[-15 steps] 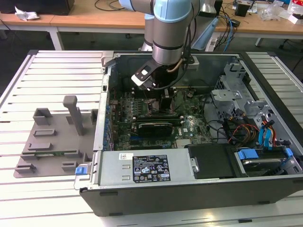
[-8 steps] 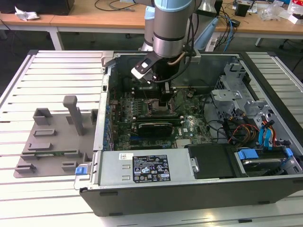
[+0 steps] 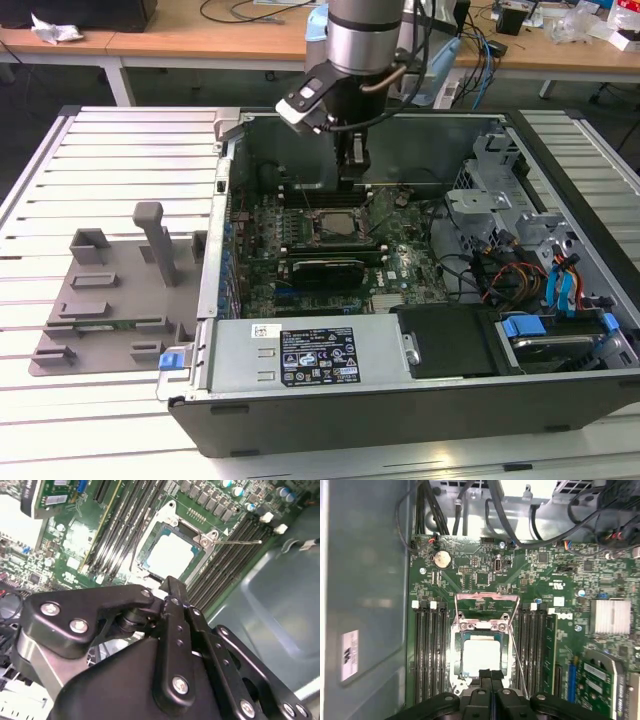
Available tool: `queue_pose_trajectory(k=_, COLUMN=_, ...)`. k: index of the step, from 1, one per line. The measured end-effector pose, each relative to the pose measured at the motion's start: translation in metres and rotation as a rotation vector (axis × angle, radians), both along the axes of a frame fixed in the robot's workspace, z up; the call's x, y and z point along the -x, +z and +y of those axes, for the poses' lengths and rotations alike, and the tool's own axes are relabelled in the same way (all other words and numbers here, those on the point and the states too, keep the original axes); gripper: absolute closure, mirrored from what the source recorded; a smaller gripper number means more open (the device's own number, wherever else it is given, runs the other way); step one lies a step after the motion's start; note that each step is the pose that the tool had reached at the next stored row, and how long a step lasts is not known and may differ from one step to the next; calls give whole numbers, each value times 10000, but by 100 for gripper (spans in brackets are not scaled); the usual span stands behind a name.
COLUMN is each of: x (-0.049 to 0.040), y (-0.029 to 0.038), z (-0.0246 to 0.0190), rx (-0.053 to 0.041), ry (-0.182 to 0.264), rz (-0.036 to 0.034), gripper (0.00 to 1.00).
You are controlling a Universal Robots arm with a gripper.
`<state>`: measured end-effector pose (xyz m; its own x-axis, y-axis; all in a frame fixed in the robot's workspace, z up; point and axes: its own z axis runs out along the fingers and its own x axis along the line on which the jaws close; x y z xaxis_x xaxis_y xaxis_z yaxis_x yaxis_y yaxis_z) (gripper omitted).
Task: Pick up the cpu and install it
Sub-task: 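Place the cpu into insertion slot, then close the cpu cover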
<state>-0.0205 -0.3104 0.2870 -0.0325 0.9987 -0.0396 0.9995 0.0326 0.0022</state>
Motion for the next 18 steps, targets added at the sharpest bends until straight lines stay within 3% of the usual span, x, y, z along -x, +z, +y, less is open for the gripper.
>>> queue_pose_trajectory(k=1, x=0, y=34, z=0, rx=-15, ry=1, rz=-1, gripper=89)
queue_pose_trajectory(k=10, x=-13, y=36, z=0, rx=-18, ry=0, rz=1, gripper=89)
queue_pose_trajectory(k=11, x=-57, y=36, z=0, rx=-24, ry=-1, rz=1, gripper=89)
queue_pose_trajectory(k=17, x=-600, y=34, z=0, rx=-24, ry=0, rz=12, gripper=89)
queue_pose_trajectory(k=18, x=-647, y=33, z=0, rx=-25, ry=0, rz=17, gripper=89)
